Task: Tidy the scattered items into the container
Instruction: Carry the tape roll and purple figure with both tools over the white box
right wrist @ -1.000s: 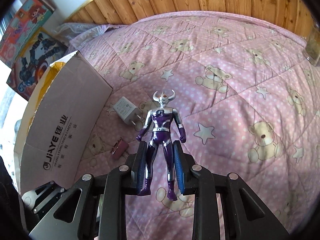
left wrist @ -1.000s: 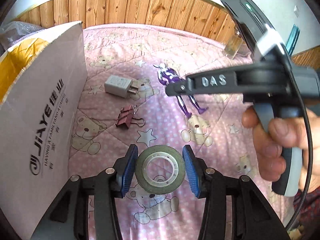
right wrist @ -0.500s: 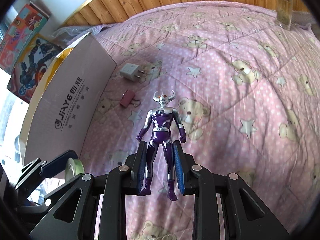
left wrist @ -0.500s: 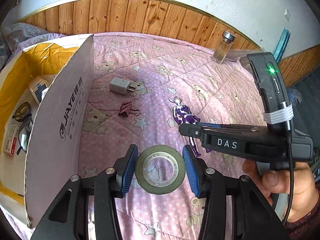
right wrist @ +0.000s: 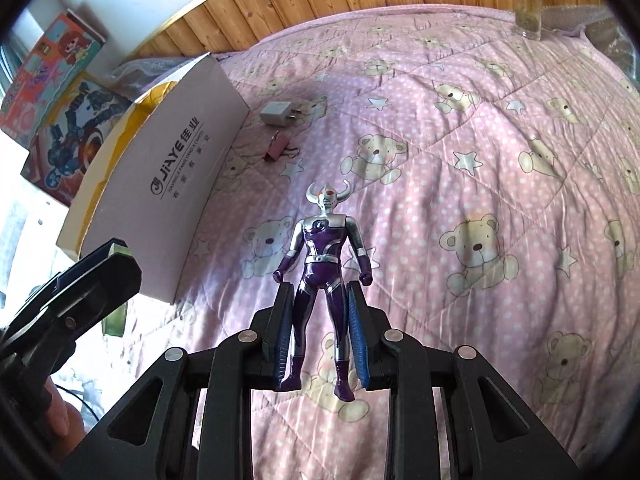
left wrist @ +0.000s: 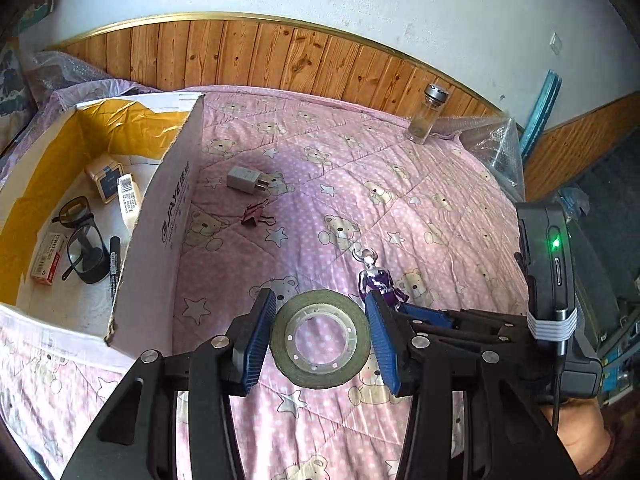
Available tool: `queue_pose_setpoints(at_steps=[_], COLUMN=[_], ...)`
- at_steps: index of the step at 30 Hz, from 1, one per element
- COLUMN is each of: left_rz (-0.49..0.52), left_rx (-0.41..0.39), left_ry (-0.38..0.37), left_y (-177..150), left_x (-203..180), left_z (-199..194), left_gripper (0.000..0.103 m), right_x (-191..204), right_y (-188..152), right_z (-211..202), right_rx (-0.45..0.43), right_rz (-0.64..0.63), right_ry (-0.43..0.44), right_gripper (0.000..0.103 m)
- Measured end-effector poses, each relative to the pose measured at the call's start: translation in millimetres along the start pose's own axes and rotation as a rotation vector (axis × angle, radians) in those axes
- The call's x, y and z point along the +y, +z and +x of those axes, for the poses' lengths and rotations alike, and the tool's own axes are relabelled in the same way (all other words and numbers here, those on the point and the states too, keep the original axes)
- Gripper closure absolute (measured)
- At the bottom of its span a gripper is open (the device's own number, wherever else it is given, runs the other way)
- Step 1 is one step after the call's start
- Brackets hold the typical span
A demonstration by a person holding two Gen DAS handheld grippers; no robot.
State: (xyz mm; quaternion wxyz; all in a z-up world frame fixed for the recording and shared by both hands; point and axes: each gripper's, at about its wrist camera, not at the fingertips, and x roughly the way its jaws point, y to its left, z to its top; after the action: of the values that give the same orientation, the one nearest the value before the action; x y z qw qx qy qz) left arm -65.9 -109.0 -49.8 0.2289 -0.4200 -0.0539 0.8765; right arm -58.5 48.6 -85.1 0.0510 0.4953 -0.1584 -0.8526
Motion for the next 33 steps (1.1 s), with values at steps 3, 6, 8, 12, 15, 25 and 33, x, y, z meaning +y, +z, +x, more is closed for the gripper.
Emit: queue_pose_setpoints(at_steps=[3,6,8,12,15,25,33], left_rz=[-0.014,-0.04,-0.048,-0.061,-0.073,-0.147,-0.239], left_rx=[-0.006,-0.005,-0.012,-0.04,-0.073,-0.144,-0.202], left_ry=[-0.009,-0.02,-0.023,-0.035,-0.04,-0.043,-0.067], left_y=[-6,-12,-15,-17,-15,-17,-20], left_x=[2,6,8,13,18,48,80], left_z=[-7,-13,-19,-36,-52,-93,-120], left_gripper=[0.055,0.055,0.055,0.055,0.055,0.055,0.055], right_x=[7,12,17,36,52,97,136], right_y=[-9,-19,-25,-30,-32,-39,-40], right_z=[-11,-19,-23,-33,-40,-55,-55], right_rx=[-0.01,-0.017,-0.016,-0.029,-0.043,-0.07,-0.052], right_rz=[-0.015,-0.017,-0.019,-0.048,-0.077,-0.151,-0.228], right_ry=[-0.018,-0.026,-0.023,-0.021,-0.021,0.01,0.031], right_gripper=[0.076,0.076,0.076,0.076,0.076,0.076,0.076])
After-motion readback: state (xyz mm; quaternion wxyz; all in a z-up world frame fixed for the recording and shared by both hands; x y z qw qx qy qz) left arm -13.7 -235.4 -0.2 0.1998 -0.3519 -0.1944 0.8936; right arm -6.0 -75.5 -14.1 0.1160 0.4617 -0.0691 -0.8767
